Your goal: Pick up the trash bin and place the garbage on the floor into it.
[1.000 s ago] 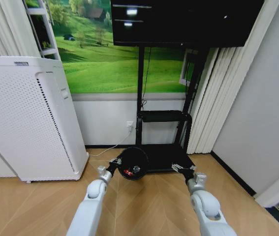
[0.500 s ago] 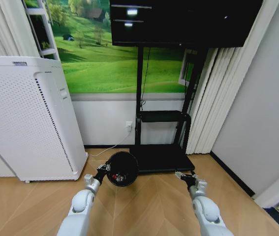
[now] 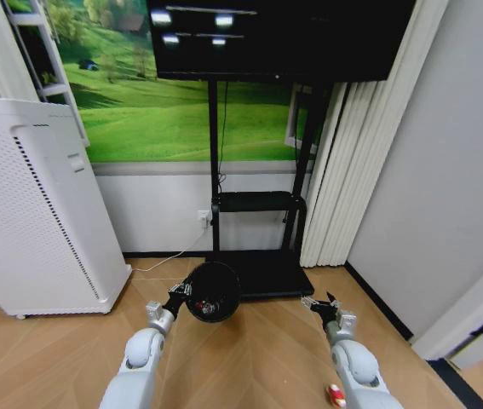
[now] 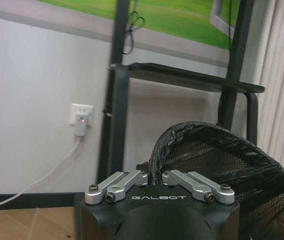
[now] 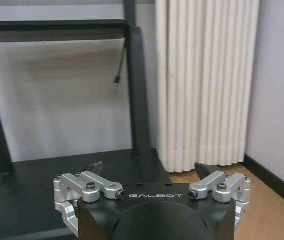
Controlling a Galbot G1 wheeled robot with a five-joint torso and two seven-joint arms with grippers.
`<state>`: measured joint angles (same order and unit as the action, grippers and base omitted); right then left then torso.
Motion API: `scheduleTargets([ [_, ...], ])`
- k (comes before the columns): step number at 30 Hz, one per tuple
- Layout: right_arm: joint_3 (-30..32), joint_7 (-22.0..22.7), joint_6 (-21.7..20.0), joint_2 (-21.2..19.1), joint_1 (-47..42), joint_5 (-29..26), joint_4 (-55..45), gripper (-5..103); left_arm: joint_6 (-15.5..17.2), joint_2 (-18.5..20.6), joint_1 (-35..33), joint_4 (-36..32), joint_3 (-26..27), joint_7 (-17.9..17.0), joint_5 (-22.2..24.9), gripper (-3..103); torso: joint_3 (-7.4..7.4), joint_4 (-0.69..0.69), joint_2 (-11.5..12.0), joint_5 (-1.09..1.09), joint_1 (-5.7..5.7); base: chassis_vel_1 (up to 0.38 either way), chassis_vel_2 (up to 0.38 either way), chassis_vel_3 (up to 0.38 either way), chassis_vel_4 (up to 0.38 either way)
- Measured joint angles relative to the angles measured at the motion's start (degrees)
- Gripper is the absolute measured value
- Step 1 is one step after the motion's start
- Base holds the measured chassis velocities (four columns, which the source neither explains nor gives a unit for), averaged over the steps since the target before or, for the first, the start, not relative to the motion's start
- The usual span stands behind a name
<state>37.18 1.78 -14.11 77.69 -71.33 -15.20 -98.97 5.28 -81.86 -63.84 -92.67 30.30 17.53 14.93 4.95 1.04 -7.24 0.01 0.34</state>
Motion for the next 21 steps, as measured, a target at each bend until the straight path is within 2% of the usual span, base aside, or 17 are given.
scheduleTargets([
  [2,-0.2,-0.1,0.1,0.0,0.0,0.1,0.0,100,0.0,0.0,0.0,0.0,0.1,0.0,0.1,7,0.00,0.01,0.0,0.01,0.01,-0.330,-0.337,0.330,0.345],
  [3,-0.3,-0.1,0.2,0.1,0.0,0.3,0.1,100,0.0,0.1,0.0,0.0,0.1,0.0,0.1,7,-0.01,-0.01,0.0,-0.07,0.00,-0.310,-0.362,0.350,0.357],
  [7,-0.6,-0.1,0.8,0.2,0.0,0.8,0.3,100,0.0,0.1,0.1,0.1,0.1,0.0,0.4,7,0.01,0.03,0.0,0.03,0.02,-0.304,-0.359,0.295,0.363],
  [10,-0.7,-0.3,1.4,0.2,0.1,1.5,0.7,100,0.0,0.0,0.4,0.3,0.1,0.0,0.6,7,0.00,0.03,0.0,-0.03,0.02,-0.183,-0.328,0.191,0.287],
  [11,-0.8,-0.8,1.6,0.2,0.1,2.0,1.0,100,0.0,0.0,0.5,0.5,0.1,0.1,0.7,7,0.00,0.04,0.0,0.02,0.01,0.030,-0.248,0.014,0.122],
  [14,-0.9,-1.2,2.1,0.2,0.2,2.6,1.5,100,0.0,-0.2,0.6,0.8,0.1,0.1,0.7,7,-0.01,0.02,0.0,-0.03,0.00,0.056,-0.140,-0.033,0.114],
  [19,-1.4,-2.2,3.9,0.3,0.5,3.1,3.2,100,-0.1,-0.5,0.7,1.3,0.1,-0.1,0.5,7,-0.01,-0.03,0.0,-0.03,-0.01,0.118,0.025,-0.074,0.002],
  [21,-1.5,-5.5,3.2,0.1,0.2,3.3,4.2,100,-0.1,-0.7,0.7,1.3,0.2,-0.6,0.5,7,-0.01,-0.02,0.0,-0.03,0.00,0.039,0.079,-0.064,-0.078],
])
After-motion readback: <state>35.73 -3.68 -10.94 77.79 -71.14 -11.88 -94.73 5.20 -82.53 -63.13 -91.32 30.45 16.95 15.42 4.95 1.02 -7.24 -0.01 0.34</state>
